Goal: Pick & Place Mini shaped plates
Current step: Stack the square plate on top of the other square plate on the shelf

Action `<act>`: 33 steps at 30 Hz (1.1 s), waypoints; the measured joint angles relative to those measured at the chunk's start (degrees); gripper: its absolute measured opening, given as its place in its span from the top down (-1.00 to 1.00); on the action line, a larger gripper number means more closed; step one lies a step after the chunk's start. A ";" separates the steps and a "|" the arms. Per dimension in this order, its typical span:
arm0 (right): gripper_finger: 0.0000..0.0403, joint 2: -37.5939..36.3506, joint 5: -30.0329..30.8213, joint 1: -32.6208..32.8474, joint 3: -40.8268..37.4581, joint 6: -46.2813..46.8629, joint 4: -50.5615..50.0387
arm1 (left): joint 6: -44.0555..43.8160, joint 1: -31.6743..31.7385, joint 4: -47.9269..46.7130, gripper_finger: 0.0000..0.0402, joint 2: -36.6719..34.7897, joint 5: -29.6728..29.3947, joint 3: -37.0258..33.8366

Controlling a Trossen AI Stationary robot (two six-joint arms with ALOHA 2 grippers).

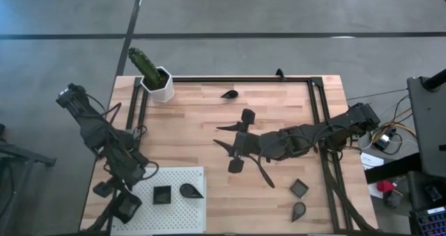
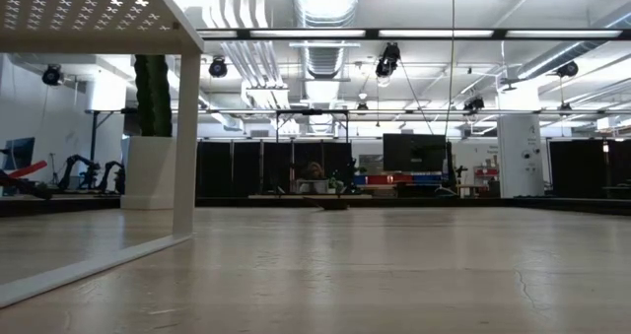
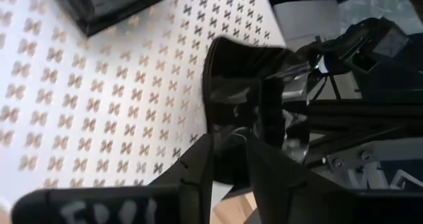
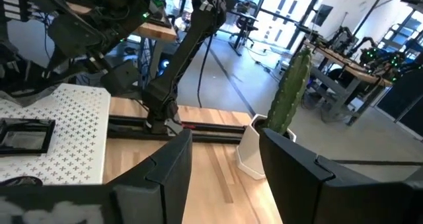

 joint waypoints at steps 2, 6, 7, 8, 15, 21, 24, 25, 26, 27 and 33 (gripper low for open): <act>0.14 0.00 0.00 0.00 0.00 0.84 -0.02 | -0.21 0.00 -1.39 0.59 -0.60 -0.49 0.00; 0.12 0.00 0.00 0.00 0.00 1.02 -0.40 | -0.31 0.00 -3.02 0.60 -2.10 -3.43 0.00; 0.11 0.00 0.00 0.00 0.00 1.03 -0.40 | -0.34 0.00 -3.20 0.60 -2.53 -4.49 0.00; 0.11 0.00 0.00 0.00 0.00 1.03 -0.40 | -0.35 0.00 -3.20 0.60 -2.97 -5.50 0.00; 0.12 0.00 0.00 0.00 0.00 1.05 -0.42 | -2.82 0.00 -3.22 0.60 -6.25 -8.47 0.02; 0.10 -0.13 0.00 -0.12 0.00 3.96 -0.99 | -2.84 0.00 -3.20 0.60 -7.65 -21.01 2.78; 0.12 -0.78 0.00 -0.43 0.00 8.34 -3.44 | -1.69 0.00 -2.98 0.60 -7.63 -33.15 4.47; 0.12 -1.20 0.02 -0.58 0.00 10.42 -5.09 | -1.11 0.00 -2.77 0.60 -7.63 -37.91 4.75; 0.13 -1.59 0.01 -0.74 0.00 12.92 -7.08 | -0.63 0.00 -2.49 0.60 -7.62 -43.33 4.93; 0.14 -1.96 0.02 -0.96 0.01 15.67 -9.17 | -0.19 0.00 -2.25 0.60 -7.58 -48.69 5.01; 0.17 -3.50 -1.15 -1.18 0.00 33.94 -27.39 | -1.42 0.02 -2.09 0.60 -7.11 -74.47 4.59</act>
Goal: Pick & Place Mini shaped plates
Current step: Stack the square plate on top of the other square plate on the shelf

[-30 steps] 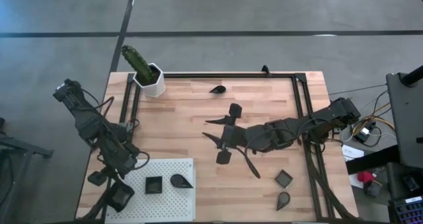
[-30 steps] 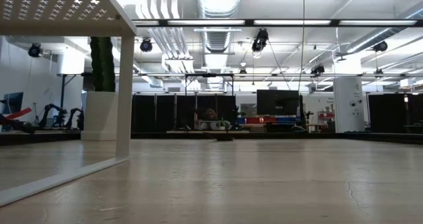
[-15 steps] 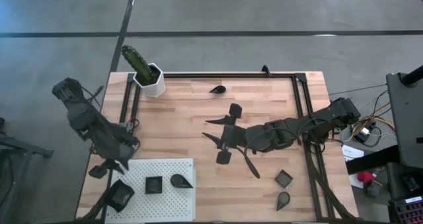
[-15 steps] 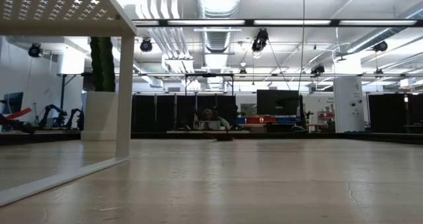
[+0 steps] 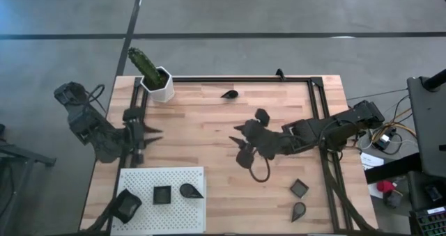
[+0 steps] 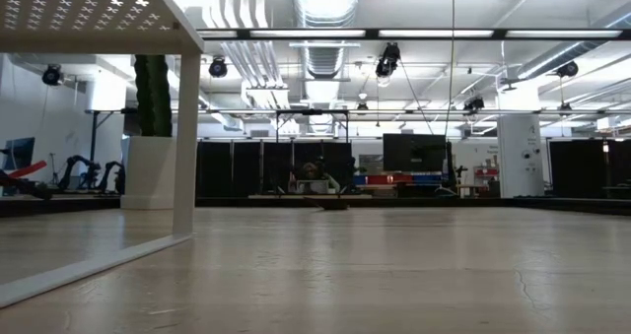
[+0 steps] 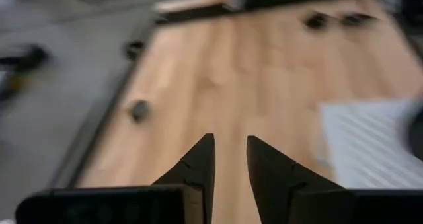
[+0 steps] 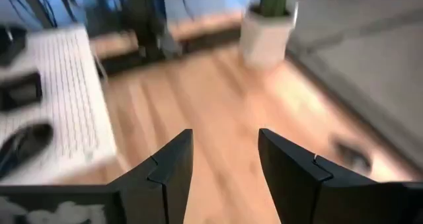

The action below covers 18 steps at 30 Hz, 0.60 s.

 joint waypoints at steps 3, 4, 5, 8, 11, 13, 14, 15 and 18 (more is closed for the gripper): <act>0.19 -0.07 -3.51 0.04 0.00 9.57 -8.91 | -1.85 0.00 0.54 0.60 0.52 -7.10 -0.50; 0.19 0.10 -5.08 0.04 0.00 12.94 -11.54 | -2.23 0.00 0.99 0.60 0.70 -8.89 -0.80; 0.19 0.28 -6.64 0.04 0.00 16.31 -14.30 | -2.57 0.00 1.15 0.60 1.04 -10.29 -1.00; 0.18 0.65 -12.71 0.04 -0.02 25.64 -22.93 | -2.91 0.00 2.10 0.60 2.08 -12.43 -1.55; 0.18 0.81 -18.12 0.04 -0.57 32.62 -28.84 | -2.99 0.00 2.54 0.60 3.42 -13.07 -1.77; 0.19 0.90 -21.14 0.04 -1.18 35.41 -31.66 | -3.09 0.00 2.64 0.60 4.55 -13.11 -1.79; 0.19 0.92 -22.49 0.04 -1.51 36.50 -32.34 | -3.28 0.00 2.79 0.60 5.14 -13.16 -1.79; 0.19 0.92 -24.02 0.04 -1.83 37.42 -32.93 | -3.36 0.00 2.99 0.60 5.75 -13.49 -1.79; 0.18 0.92 -28.29 0.37 -2.71 38.98 -34.59 | -3.44 -0.01 3.97 0.60 7.51 -17.59 -1.79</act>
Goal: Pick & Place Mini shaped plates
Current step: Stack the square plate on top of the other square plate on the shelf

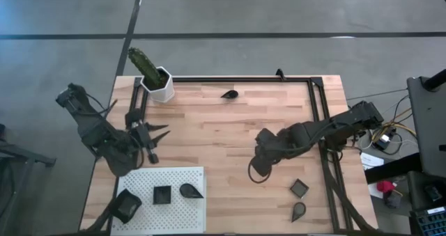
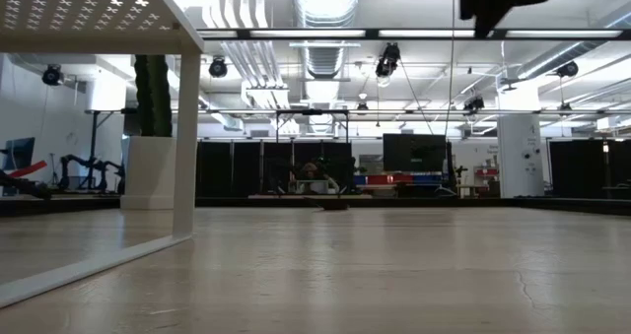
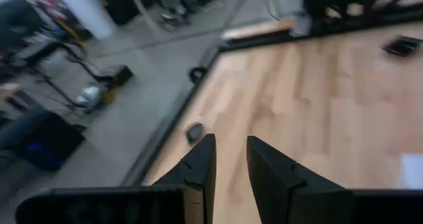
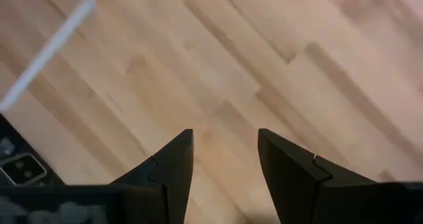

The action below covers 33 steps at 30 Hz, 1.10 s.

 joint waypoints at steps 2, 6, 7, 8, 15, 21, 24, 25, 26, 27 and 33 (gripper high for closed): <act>0.18 0.00 -0.99 0.56 -0.96 1.06 -0.13 | 0.03 0.01 0.91 0.60 0.99 -3.58 -0.02; 0.17 0.00 -3.61 1.76 -3.54 5.25 -0.15 | 0.01 0.01 1.36 0.60 1.78 -5.97 -0.02; 0.17 0.00 -3.90 2.33 -4.27 7.03 -0.15 | 0.01 0.01 1.37 0.60 1.84 -5.98 -0.02; 0.17 0.00 -4.07 2.99 -5.02 9.17 -0.10 | 0.01 0.01 1.42 0.60 1.85 -6.02 -0.02; 0.20 0.00 -7.87 9.00 -11.10 25.06 0.21 | 0.52 0.01 1.45 0.60 1.57 -8.18 -0.02; 0.18 0.02 -8.31 15.37 -17.14 44.03 1.51 | 1.98 0.01 1.49 0.60 1.56 -9.31 -0.02; 0.20 0.02 -8.29 18.73 -19.89 53.81 3.76 | 1.99 0.01 1.50 0.60 1.56 -9.92 -0.02; 0.20 0.02 -8.22 19.75 -20.94 56.58 5.37 | 2.15 0.04 1.50 0.60 1.56 -10.09 -0.02; 0.21 0.02 -8.15 20.70 -22.13 58.95 7.17 | 2.42 0.13 1.52 0.60 1.56 -10.38 -0.02; 0.21 0.05 -8.13 21.58 -23.30 60.92 8.84 | 2.76 0.22 1.53 0.60 1.56 -10.59 -0.02; 0.24 0.07 -8.24 23.69 -30.10 67.49 18.55 | 4.45 0.36 1.62 0.60 1.54 -12.41 0.20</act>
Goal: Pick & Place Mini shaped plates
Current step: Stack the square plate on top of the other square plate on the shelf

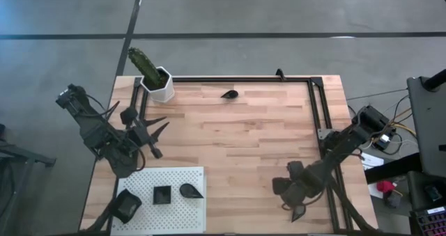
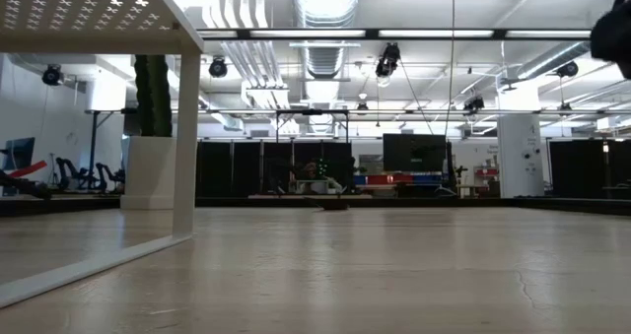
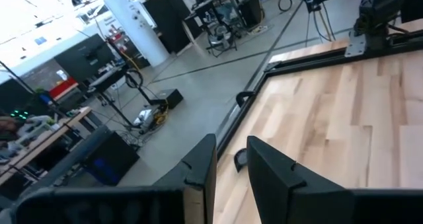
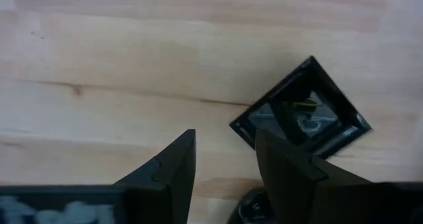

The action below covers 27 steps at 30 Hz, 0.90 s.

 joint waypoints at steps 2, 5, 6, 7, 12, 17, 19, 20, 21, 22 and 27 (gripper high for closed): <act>0.25 0.00 0.04 0.00 -1.52 0.12 1.87 | 0.53 0.00 -0.02 0.60 -0.02 -0.38 0.02; 0.27 0.00 0.00 0.00 -3.24 0.12 3.46 | 0.54 0.02 0.00 0.60 -0.02 -0.40 0.02; 0.27 0.00 0.00 0.02 -3.75 0.14 3.74 | 0.54 0.02 0.00 0.60 -0.02 -0.40 0.02; 0.28 0.00 0.00 0.02 -4.19 0.16 3.68 | 0.52 0.02 0.00 0.60 -0.02 -0.37 0.02; 0.32 0.00 -0.82 0.00 -5.18 -1.40 5.18 | 0.54 0.02 0.00 0.60 -0.04 -0.22 0.02; 0.35 0.00 -6.42 0.32 -5.27 -6.29 8.06 | 0.54 0.02 0.00 0.60 -0.09 -0.18 0.04; 0.37 0.00 -6.67 0.56 -5.32 -7.75 8.18 | 0.54 0.02 0.01 0.60 -0.13 -0.18 0.04; 0.37 -0.02 -6.68 0.75 -5.39 -8.64 8.18 | 0.54 0.02 0.00 0.60 -0.13 -0.18 0.04; 0.38 0.00 -6.71 0.88 -5.54 -9.53 8.23 | 0.53 0.02 0.02 0.60 -0.13 -0.18 0.04; 0.38 0.00 -6.71 1.10 -5.78 -10.38 8.22 | 0.51 0.02 0.02 0.60 -0.13 -0.18 0.04; 0.39 -0.02 -6.71 2.30 -7.77 -11.07 9.09 | 0.49 0.02 0.42 0.60 -0.13 -0.14 0.06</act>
